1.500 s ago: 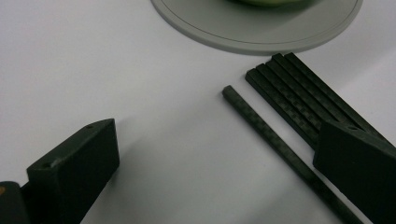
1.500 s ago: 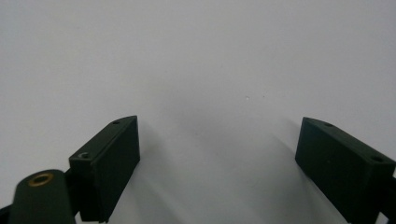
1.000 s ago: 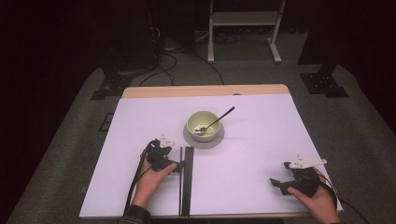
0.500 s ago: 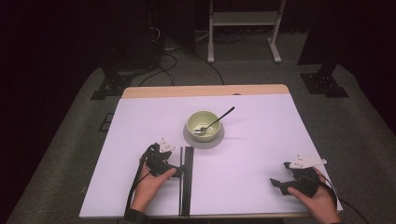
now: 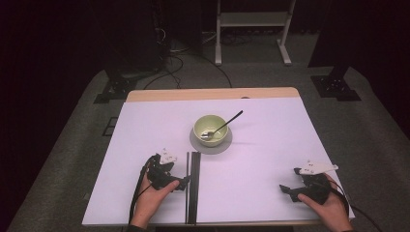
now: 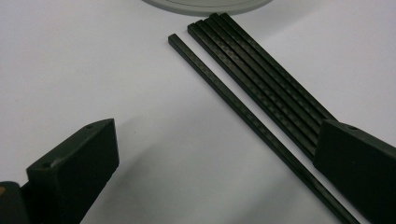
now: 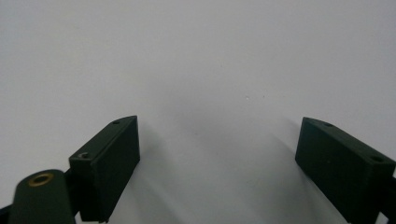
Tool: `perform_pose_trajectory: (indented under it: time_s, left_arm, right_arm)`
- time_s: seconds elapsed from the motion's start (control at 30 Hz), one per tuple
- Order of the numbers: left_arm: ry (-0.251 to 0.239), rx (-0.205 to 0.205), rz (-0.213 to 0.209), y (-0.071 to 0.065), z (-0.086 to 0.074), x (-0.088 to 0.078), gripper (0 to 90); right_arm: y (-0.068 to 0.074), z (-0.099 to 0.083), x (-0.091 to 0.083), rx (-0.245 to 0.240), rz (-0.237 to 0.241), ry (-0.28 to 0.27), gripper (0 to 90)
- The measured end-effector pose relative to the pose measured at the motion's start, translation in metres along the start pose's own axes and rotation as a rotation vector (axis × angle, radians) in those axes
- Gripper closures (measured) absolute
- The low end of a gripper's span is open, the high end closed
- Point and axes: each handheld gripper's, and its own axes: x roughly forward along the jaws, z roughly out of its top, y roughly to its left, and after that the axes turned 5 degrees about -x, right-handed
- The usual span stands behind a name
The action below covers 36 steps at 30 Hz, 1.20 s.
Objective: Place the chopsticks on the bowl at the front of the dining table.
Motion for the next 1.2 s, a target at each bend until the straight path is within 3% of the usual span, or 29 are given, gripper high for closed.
perform_pose_trajectory:
  time_s: [0.7,1.2]
  left_arm:
    - [-0.013,-0.003,-0.031,-0.020,-0.021,-0.020,0.0]
    - [0.006,0.005,-0.026,-0.033,-0.040,-0.026,0.0]
  right_arm:
    - [0.000,0.000,0.000,-0.001,0.000,0.000,12.1]
    - [0.000,0.000,0.000,-0.001,0.000,0.001,12.1]
